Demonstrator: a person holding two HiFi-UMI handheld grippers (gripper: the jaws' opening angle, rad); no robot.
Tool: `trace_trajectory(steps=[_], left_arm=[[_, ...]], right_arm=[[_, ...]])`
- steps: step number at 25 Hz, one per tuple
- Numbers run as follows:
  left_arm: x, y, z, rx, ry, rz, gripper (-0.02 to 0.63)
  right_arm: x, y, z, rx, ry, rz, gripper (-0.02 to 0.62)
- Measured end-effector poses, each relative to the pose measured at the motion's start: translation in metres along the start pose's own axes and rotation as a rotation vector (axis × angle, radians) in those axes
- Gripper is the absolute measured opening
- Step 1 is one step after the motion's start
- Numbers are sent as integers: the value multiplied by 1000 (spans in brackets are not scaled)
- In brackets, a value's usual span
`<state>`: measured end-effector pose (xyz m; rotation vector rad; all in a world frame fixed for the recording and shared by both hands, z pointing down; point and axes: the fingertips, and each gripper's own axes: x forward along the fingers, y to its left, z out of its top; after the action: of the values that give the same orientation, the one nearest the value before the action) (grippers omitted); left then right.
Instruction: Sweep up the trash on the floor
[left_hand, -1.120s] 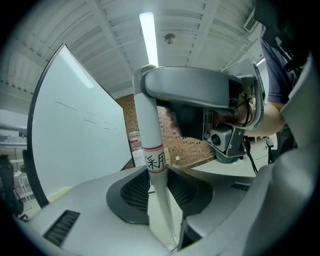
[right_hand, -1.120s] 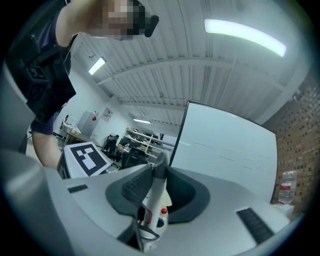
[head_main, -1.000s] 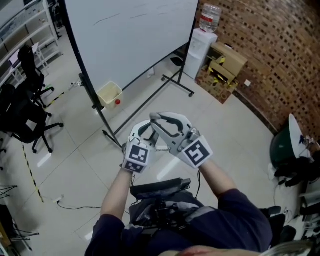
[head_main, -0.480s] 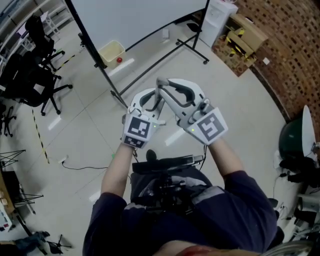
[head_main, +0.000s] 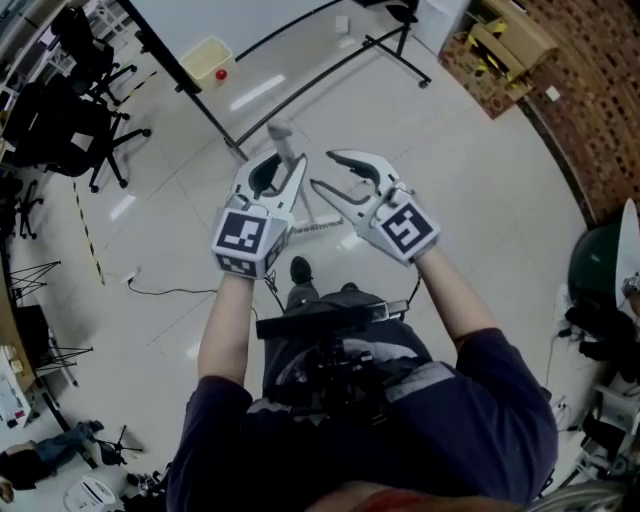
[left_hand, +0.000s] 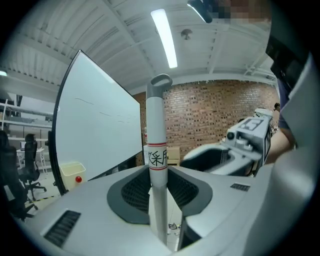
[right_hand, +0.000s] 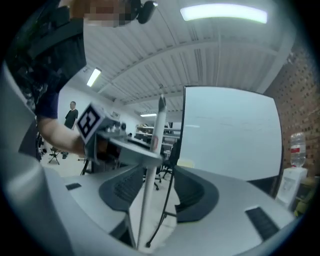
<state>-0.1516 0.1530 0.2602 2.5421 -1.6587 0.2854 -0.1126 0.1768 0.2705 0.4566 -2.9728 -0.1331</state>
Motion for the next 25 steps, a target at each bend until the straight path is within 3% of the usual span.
trace_trajectory(steps=[3,6,7,9,10,11,18,25], left_arm=[[-5,-6,17,-61,-26,0,104],[-15,-17,30,-87,-48,-4,104],[-18,-22,33,-91,-54,-5,104],[-24,-30,34,-102,-60,-11,104],[-27,-33,33,-106,-60,-15,104],[-32,-34,31,-107,-57,-19,104],[-60,-31,1,-70,-50,-48,104],[-101,-19,-26,-70,-82,-128,104]], right_arm=[[12,4,-50,28,88,47,268],[27,23,-81,56,123,138,268],[28,29,-88,57,123,158,257],[27,41,-98,53,114,178,165],[26,46,-101,54,110,183,109],[26,51,-103,58,111,186,95],[39,83,-122,51,195,177,94],[62,130,-135,58,280,144,94]])
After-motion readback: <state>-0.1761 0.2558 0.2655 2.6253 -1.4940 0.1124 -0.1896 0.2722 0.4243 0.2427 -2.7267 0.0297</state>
